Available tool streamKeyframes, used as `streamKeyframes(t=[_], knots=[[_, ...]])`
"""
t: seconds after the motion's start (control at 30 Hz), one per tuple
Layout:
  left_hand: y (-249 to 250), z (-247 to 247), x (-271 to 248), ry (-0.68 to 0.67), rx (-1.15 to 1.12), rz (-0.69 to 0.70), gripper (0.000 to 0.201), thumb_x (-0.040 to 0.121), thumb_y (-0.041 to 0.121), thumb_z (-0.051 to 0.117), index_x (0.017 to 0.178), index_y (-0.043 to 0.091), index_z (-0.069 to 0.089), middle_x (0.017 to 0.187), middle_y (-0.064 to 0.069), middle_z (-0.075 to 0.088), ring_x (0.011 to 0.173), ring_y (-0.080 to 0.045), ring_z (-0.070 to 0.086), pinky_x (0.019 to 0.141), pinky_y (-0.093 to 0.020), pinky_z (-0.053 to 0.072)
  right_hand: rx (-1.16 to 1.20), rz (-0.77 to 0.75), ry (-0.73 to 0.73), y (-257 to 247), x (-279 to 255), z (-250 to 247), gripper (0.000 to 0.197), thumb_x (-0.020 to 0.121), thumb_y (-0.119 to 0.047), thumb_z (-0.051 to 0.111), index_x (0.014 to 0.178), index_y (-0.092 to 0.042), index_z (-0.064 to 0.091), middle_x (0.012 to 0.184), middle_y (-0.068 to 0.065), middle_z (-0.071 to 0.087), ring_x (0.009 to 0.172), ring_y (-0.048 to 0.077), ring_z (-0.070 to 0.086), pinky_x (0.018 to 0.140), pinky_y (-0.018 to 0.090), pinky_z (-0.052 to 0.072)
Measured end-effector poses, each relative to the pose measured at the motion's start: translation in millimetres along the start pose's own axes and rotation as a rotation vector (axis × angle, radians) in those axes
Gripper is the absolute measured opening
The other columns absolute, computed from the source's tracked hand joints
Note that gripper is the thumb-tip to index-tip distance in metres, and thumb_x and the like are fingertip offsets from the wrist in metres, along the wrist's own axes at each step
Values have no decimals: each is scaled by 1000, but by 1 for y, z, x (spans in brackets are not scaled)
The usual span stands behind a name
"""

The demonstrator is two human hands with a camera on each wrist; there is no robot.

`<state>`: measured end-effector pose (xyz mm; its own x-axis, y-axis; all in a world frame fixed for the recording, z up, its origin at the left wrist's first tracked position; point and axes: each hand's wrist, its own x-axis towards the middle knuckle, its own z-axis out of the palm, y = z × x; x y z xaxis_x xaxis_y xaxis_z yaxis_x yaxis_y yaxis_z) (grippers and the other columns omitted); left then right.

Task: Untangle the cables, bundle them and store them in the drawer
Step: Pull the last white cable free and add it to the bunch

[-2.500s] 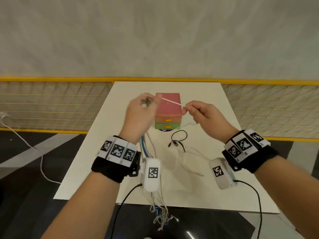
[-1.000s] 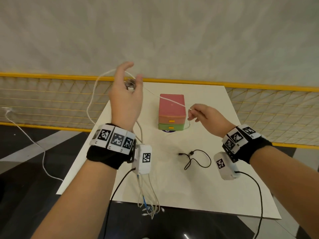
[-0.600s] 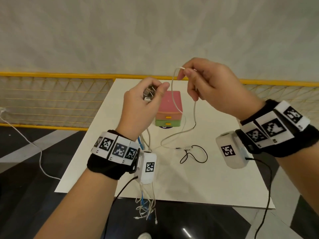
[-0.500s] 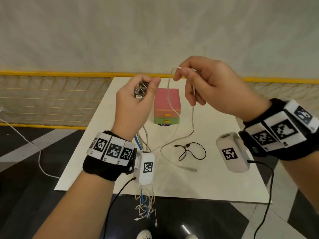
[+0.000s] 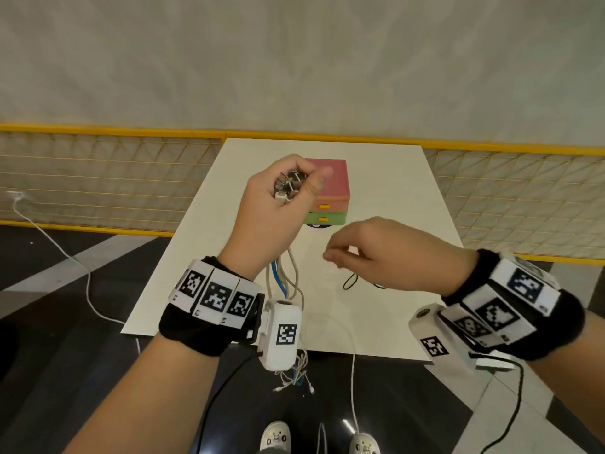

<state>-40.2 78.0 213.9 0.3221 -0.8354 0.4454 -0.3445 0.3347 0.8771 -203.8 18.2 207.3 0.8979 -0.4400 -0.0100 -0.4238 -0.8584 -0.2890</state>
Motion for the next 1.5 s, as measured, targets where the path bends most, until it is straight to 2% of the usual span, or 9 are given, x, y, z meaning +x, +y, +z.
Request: streamKeyframes(t=[0.07,0.13,0.3,0.43,0.63,0.9,1.1,1.33,1.5], knots=[[4,4,0,-49,-34,6,16,94,20,62,80,13,60,54,17,53,47,1,45,51,-11,33,233,-4,-11,-5,7,1,31,95,-42,44,110,-20,60,99,-17,67,62,1,61,69,24,54],[8,10,3,-65,-62,-1,16,94,17,61,79,14,59,49,20,52,45,4,47,50,-8,33,529,1,-77,-14,16,3,30,95,-34,49,119,-17,52,82,-29,64,54,9,62,60,31,56],[8,22,14,-48,-146,-53,19,95,18,60,77,13,57,45,16,48,40,1,42,43,-8,31,870,-39,-116,-20,37,35,12,100,-16,38,95,-19,48,64,-14,64,55,11,58,60,35,53],[-7,18,20,-34,-104,-67,22,96,24,58,75,18,57,46,17,48,42,1,42,46,-12,30,818,-66,-58,-6,48,67,17,102,-14,33,103,-5,48,81,-11,57,67,20,57,67,34,52],[-33,13,21,-2,-74,-180,24,95,29,58,74,18,57,46,17,48,42,2,42,50,-21,29,726,103,-282,41,45,108,41,98,-8,40,137,-21,38,114,8,63,76,13,64,76,19,52],[-71,24,26,-33,-53,-308,23,96,25,59,82,7,58,42,19,48,40,4,45,44,-7,30,467,508,19,139,62,133,34,84,9,41,89,-13,67,92,9,65,78,20,62,83,35,51],[-96,33,34,14,-40,-358,23,95,27,59,79,10,59,43,20,48,40,5,43,44,-7,29,138,746,-139,186,69,157,41,87,3,42,117,-18,62,128,7,55,116,28,54,98,34,45],[-114,34,35,80,-31,-427,26,93,33,62,77,14,60,45,18,46,43,0,40,50,-24,28,-72,682,-131,200,61,197,24,94,-12,40,113,-15,56,114,7,57,106,27,52,91,35,42],[-118,36,38,87,-48,-447,17,92,31,64,82,18,63,48,19,48,45,0,42,50,-21,29,336,732,147,179,64,178,18,99,-25,39,103,-10,48,86,16,68,72,31,62,68,41,53]])
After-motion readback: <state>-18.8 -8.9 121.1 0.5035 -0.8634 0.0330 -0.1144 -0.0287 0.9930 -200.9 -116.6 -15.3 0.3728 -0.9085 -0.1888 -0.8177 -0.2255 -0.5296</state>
